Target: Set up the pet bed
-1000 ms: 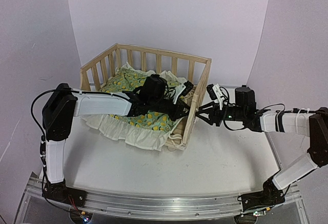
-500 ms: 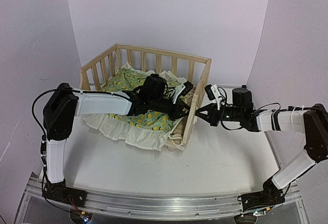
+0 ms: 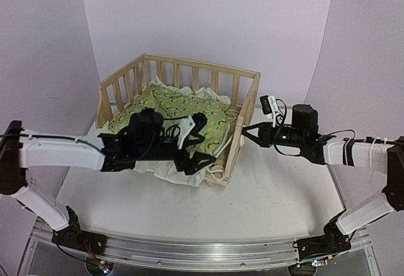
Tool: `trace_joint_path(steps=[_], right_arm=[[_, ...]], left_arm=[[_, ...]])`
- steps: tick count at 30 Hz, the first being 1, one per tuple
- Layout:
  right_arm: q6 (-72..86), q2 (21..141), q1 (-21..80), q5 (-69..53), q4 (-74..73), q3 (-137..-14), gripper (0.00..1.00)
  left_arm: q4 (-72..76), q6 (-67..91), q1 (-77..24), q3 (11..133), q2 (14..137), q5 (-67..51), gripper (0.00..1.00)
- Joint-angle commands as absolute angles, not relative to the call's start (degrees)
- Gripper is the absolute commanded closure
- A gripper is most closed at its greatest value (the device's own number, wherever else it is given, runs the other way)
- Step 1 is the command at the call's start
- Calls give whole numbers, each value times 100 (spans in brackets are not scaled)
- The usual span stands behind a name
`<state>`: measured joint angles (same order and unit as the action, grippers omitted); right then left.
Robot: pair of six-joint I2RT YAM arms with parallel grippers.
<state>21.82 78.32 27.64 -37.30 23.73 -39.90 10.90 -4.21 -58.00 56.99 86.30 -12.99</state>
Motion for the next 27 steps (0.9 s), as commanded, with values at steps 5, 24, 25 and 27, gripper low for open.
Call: trace_joint_path(steps=[5, 24, 25, 27], right_arm=[[2338, 7816, 2895, -3820, 2249, -4361, 100], [2136, 7522, 2906, -3873, 1951, -4339, 100], [2123, 7518, 2909, -3882, 1950, -4342, 100], [2114, 7515, 2911, -3903, 1943, -4337, 100]], left_arm=[[3083, -3106, -7548, 3922, 7687, 207, 21], [3192, -5011, -7481, 5462, 10450, 1757, 53], [3224, -5010, -7488, 5476, 10500, 1815, 54], [3265, -5061, -7470, 5531, 10643, 1959, 61]])
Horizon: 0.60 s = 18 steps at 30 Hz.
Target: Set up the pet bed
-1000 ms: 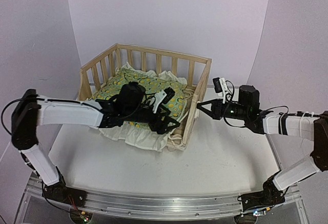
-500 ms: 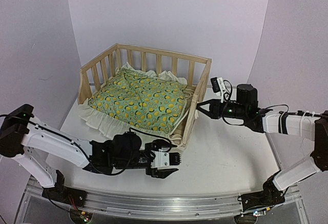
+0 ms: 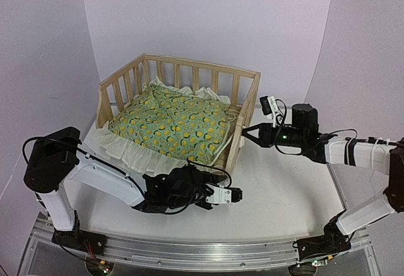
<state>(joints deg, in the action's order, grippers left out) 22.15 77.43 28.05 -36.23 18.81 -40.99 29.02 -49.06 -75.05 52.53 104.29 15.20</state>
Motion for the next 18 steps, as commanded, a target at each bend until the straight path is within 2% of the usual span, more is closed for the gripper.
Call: trace_joint_path(steps=[1, 5, 9, 13, 18], right_arm=[[2098, 7504, 2907, -3902, 1934, -4329, 100], [2112, 7440, 2907, -3836, 1905, -4269, 100], [2109, 7375, 2905, -3601, 1452, -4277, 100], [1783, 7238, 2910, -3036, 254, -4398, 100], [1600, 7333, 2906, -2401, -1286, -4646, 100]], left_arm=[[3278, -5131, -7468, 5551, 10715, 2065, 64], [3468, -5277, -7468, 5538, 10856, 2486, 77], [3640, -5178, -7484, 5456, 10718, 2782, 99], [3625, -4802, -7651, 5335, 10372, 2759, 100], [3419, -3355, -8150, 5014, 9695, 1583, 100]])
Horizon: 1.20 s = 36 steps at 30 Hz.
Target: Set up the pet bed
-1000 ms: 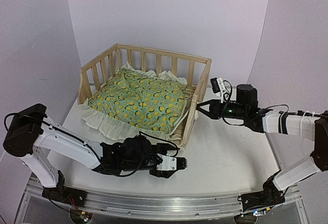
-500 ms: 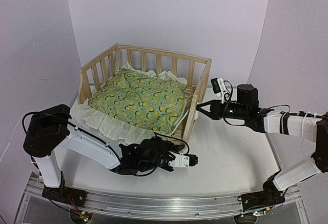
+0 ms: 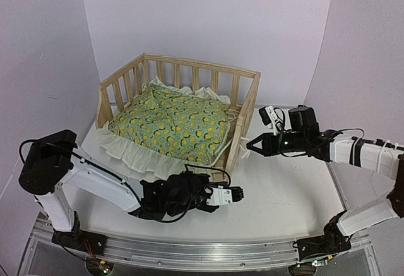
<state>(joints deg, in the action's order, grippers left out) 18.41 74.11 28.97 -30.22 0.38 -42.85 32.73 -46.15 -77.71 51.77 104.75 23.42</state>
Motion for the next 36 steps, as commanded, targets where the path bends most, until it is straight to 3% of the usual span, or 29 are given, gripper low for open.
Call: trace_joint_path(steps=[1, 5, 11, 18, 24, 31, 35, 36], right_arm=[[1663, 7313, 2903, -2392, -1382, -4584, 100], [2075, 7086, 2908, -2535, -1390, -4203, 100], [2427, 7143, 2904, -2413, -1509, -3877, 100], [3140, 7154, 2909, -2155, -1466, -3392, 100], [4030, 7176, 2966, -2492, -303, -2524, 100], [4685, 7839, 3848, -2138, 540, -2302, 100], [4980, 7636, 3999, -2065, 878, -1932, 100], [4890, 7461, 3996, -1961, 732, -1978, 93]], left_arm=[[3401, -3018, -8213, 4945, 9601, 1182, 100], [3394, -2045, -8352, 4860, 9485, -493, 100], [3390, -1551, -8376, 5137, 10147, -1878, 100], [3392, -1318, -8332, 5456, 10876, -2440, 100], [3386, -1215, -8332, 5487, 11104, -2404, 100], [3392, -1190, -8326, 5477, 11285, -2378, 100], [3391, -1042, -8327, 5157, 11005, -2207, 100], [3379, -971, -8327, 5055, 10848, -2094, 95]])
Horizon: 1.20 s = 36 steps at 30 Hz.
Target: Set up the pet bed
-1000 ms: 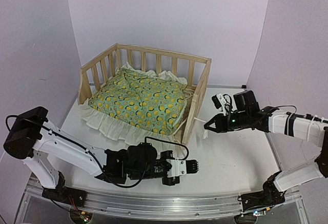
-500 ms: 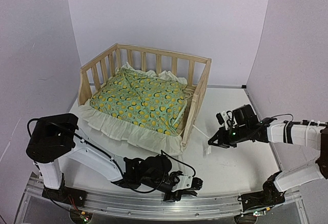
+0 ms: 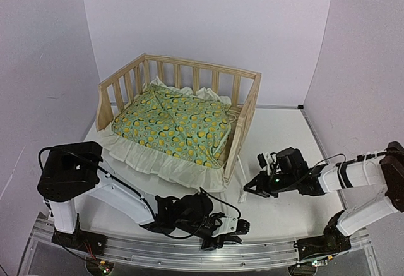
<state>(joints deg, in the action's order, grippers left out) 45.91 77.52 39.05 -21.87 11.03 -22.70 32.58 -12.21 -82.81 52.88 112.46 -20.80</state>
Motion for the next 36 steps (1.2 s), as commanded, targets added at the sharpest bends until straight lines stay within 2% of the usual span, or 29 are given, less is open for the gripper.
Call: trace_joint_path(steps=[1, 5, 6, 8, 12, 15, 18, 23, 26, 31, 36], right_arm=[[4709, 7232, 3991, -1807, 428, -2122, 82], [3449, 6619, 3931, -486, -1355, -3329, 36], [3171, 6591, 3794, -133, -1727, -3631, 27], [2640, 6532, 3327, 223, -2161, -4101, 17], [1793, 6419, 1745, -523, -1751, -4674, 5], [1351, 7104, 794, -1567, -616, -5131, 6], [807, 8262, 269, -2630, 344, -6017, 13], [-522, 9825, 202, -4304, 762, -7427, 20], [-954, 10425, 202, -5146, 861, -8079, 20], [-1012, 11268, 213, -5764, 833, -9025, 18], [-756, 12039, 321, -6184, 827, -10045, 21]], left_arm=[[3377, -940, -8331, 4932, 10665, -1976, 84], [3329, -856, -8317, 4411, 9523, -1660, 33], [3260, -840, -8288, 4332, 9253, -1718, 29], [3002, -736, -8156, 4265, 8768, -2031, 27], [2630, -298, -7710, 4189, 7741, -2445, 26], [2589, -61, -7467, 4222, 7267, -2026, 24], [2582, 519, -7277, 4470, 7220, -1233, 22], [2562, 1315, -7182, 5215, 7944, -555, 19], [2515, 1490, -7161, 5584, 8373, 20, 19], [2415, 1503, -6996, 6009, 8848, 260, 23], [2305, 1596, -6834, 6318, 9201, 423, 24]])
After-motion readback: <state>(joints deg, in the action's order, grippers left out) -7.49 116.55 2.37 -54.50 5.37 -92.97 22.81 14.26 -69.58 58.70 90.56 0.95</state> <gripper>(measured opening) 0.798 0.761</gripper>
